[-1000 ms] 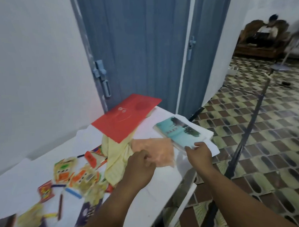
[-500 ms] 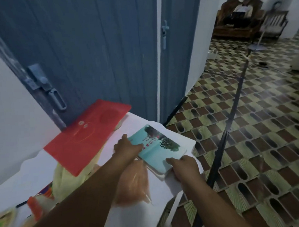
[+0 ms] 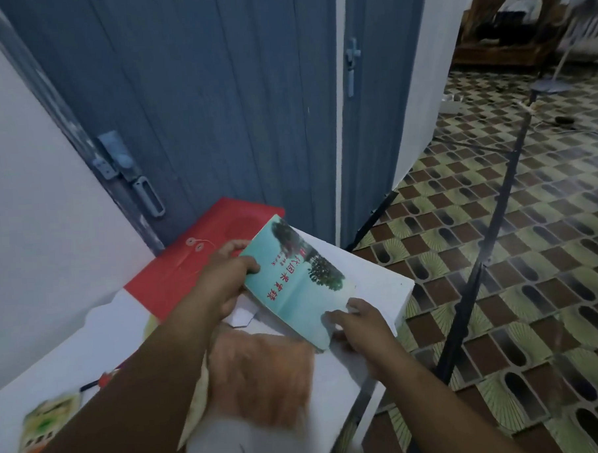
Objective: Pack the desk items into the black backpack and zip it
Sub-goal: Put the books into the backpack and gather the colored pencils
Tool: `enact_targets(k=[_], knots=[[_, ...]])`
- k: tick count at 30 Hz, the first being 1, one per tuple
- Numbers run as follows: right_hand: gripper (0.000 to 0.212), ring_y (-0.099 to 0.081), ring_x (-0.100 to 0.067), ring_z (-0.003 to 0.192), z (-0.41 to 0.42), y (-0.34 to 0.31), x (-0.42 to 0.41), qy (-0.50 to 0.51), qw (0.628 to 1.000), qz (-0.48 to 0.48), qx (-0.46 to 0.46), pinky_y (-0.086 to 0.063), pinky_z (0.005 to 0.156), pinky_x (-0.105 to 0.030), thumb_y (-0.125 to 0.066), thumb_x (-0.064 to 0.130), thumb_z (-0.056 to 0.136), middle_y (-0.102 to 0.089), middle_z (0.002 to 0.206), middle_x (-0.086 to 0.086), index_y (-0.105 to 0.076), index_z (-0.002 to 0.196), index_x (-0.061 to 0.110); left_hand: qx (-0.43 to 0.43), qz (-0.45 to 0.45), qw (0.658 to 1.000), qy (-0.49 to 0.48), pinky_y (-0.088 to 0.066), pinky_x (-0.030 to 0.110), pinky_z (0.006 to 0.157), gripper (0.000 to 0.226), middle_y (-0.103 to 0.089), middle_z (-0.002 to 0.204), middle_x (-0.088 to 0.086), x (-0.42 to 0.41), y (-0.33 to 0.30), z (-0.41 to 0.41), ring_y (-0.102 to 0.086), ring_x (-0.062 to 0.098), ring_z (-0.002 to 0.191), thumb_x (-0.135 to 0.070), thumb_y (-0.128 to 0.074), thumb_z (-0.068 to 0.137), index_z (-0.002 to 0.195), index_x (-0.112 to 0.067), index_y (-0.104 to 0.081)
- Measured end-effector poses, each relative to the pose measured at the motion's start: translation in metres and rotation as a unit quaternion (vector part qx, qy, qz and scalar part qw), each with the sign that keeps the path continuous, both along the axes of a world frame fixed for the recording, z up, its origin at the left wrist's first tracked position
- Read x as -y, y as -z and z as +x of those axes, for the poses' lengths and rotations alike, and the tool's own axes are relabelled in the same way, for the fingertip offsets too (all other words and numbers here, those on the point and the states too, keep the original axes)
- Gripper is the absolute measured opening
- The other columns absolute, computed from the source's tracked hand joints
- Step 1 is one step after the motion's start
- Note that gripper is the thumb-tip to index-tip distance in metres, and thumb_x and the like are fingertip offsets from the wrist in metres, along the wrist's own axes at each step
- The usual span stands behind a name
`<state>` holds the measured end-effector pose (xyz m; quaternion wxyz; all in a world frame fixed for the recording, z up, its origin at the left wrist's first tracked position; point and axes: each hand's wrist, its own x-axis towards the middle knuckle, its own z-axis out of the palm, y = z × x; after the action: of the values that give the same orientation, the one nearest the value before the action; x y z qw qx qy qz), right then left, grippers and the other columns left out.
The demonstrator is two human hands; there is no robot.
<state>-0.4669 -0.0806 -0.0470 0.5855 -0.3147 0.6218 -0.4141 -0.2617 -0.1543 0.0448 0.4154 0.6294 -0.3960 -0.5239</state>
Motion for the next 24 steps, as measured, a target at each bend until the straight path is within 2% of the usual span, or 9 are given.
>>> enact_targets(k=[3, 5, 7, 10, 14, 17, 20, 22, 24], knots=[[0.032, -0.060, -0.021, 0.075, 0.008, -0.006, -0.003, 0.019, 0.999, -0.005, 0.043, -0.043, 0.061, -0.028, -0.075, 0.017, 0.085, -0.068, 0.099, -0.007, -0.059, 0.111, 0.024, 0.114, -0.059, 0.991, 0.038, -0.060, 0.040, 0.080, 0.033, -0.067, 0.111, 0.008, -0.020, -0.015, 0.016, -0.071, 0.027, 0.093, 0.007, -0.059, 0.086, 0.101, -0.022, -0.064], [0.039, -0.061, -0.022, 0.083, 0.016, -0.012, -0.007, 0.006, 0.999, -0.036, 0.031, -0.045, 0.068, -0.031, -0.075, 0.021, 0.086, -0.067, 0.105, -0.006, -0.054, 0.117, 0.030, 0.188, -0.113, 0.975, 0.040, -0.060, 0.042, 0.085, 0.032, -0.055, 0.125, 0.004, -0.035, -0.022, 0.030, -0.067, 0.024, 0.105, -0.006, -0.063, 0.082, 0.099, -0.032, -0.065], [0.045, -0.063, -0.023, 0.093, 0.026, -0.018, -0.012, -0.007, 0.996, -0.088, 0.026, -0.047, 0.074, -0.032, -0.074, 0.021, 0.087, -0.067, 0.106, -0.004, -0.050, 0.124, 0.033, 0.233, -0.154, 0.960, 0.025, -0.056, 0.042, 0.093, 0.029, -0.047, 0.131, 0.000, -0.048, -0.028, 0.044, -0.057, 0.021, 0.117, -0.010, -0.061, 0.083, 0.101, -0.033, -0.062], [0.055, -0.064, -0.021, 0.100, 0.045, -0.034, -0.017, -0.007, 0.986, -0.168, 0.003, -0.051, 0.080, -0.032, -0.073, 0.018, 0.090, -0.066, 0.108, -0.002, -0.045, 0.133, 0.036, 0.175, -0.185, 0.967, -0.013, -0.053, 0.028, 0.076, 0.024, -0.062, 0.114, -0.005, -0.073, -0.038, 0.065, -0.065, 0.014, 0.104, -0.006, -0.054, 0.095, 0.106, -0.027, -0.054], [0.058, -0.065, -0.022, 0.093, 0.078, -0.072, -0.029, -0.035, 0.959, -0.283, 0.009, -0.054, 0.068, -0.024, -0.071, 0.008, 0.090, -0.060, 0.101, -0.004, -0.047, 0.131, 0.040, 0.157, -0.236, 0.953, -0.105, -0.053, 0.022, 0.068, 0.024, -0.070, 0.102, -0.006, -0.122, -0.051, 0.113, -0.070, 0.008, 0.091, -0.008, -0.060, 0.097, 0.110, -0.027, -0.052], [0.062, -0.066, -0.026, 0.100, 0.115, -0.093, -0.045, -0.093, 0.945, -0.312, 0.034, -0.060, 0.076, -0.039, -0.072, 0.006, 0.089, -0.060, 0.115, -0.001, -0.047, 0.131, 0.044, 0.051, -0.196, 0.968, -0.146, -0.055, 0.023, 0.063, 0.041, -0.076, 0.097, 0.000, -0.168, -0.055, 0.153, -0.074, 0.014, 0.084, 0.004, -0.061, 0.094, 0.123, -0.023, -0.050], [0.060, -0.070, -0.029, 0.103, 0.168, -0.100, -0.077, -0.169, 0.937, -0.293, 0.087, -0.059, 0.085, -0.053, -0.066, -0.001, 0.091, -0.072, 0.115, -0.003, -0.045, 0.132, 0.037, 0.004, -0.155, 0.974, -0.168, -0.057, 0.035, 0.068, 0.044, -0.077, 0.105, 0.006, -0.233, -0.056, 0.197, -0.074, 0.026, 0.091, 0.009, -0.056, 0.092, 0.124, -0.021, -0.060], [0.064, -0.071, -0.035, 0.100, 0.191, -0.097, -0.094, -0.198, 0.939, -0.245, 0.139, -0.060, 0.081, -0.051, -0.063, -0.006, 0.091, -0.075, 0.110, -0.007, -0.040, 0.137, 0.032, 0.001, -0.135, 0.973, -0.186, -0.056, 0.034, 0.064, 0.037, -0.077, 0.104, 0.007, -0.269, -0.050, 0.215, -0.074, 0.025, 0.088, 0.008, -0.053, 0.093, 0.117, -0.017, -0.064], [0.060, -0.071, -0.036, 0.101, 0.228, -0.087, -0.123, -0.236, 0.936, -0.189, 0.179, -0.060, 0.079, -0.049, -0.061, -0.004, 0.092, -0.074, 0.114, -0.011, -0.041, 0.140, 0.028, -0.008, -0.121, 0.970, -0.213, -0.057, 0.037, 0.069, 0.034, -0.077, 0.106, 0.009, -0.319, -0.041, 0.244, -0.074, 0.025, 0.088, 0.010, -0.053, 0.092, 0.115, -0.013, -0.064]])
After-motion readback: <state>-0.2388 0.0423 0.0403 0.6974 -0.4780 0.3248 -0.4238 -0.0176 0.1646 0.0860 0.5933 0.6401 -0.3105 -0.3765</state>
